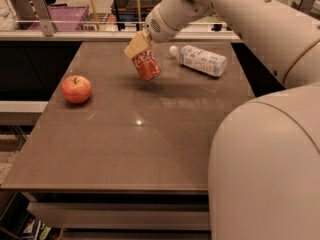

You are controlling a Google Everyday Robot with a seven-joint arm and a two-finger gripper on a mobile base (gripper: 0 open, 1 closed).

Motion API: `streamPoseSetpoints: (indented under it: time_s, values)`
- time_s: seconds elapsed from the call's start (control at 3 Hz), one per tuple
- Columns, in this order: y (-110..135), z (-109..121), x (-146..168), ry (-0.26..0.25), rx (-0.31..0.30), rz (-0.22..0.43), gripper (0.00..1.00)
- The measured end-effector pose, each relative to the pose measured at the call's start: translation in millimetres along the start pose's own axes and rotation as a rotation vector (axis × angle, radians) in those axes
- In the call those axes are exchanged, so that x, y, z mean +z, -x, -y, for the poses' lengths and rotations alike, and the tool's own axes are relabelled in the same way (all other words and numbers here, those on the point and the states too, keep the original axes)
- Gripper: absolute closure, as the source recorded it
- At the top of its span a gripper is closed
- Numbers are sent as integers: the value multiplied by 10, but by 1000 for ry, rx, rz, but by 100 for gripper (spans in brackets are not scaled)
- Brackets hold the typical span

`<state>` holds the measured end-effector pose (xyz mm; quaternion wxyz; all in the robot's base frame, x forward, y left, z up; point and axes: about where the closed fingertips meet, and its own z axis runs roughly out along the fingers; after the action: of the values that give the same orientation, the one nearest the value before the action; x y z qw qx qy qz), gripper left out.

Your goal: Knock coke can over

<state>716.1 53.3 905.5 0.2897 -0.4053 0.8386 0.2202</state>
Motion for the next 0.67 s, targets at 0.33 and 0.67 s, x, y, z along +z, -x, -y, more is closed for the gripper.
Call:
streamPoseSetpoints:
  time_s: [0.33,0.67]
  values:
    - [-124,-89,67,0,2,-80,100]
    - [-197,-147,122,0,-5,-162,100]
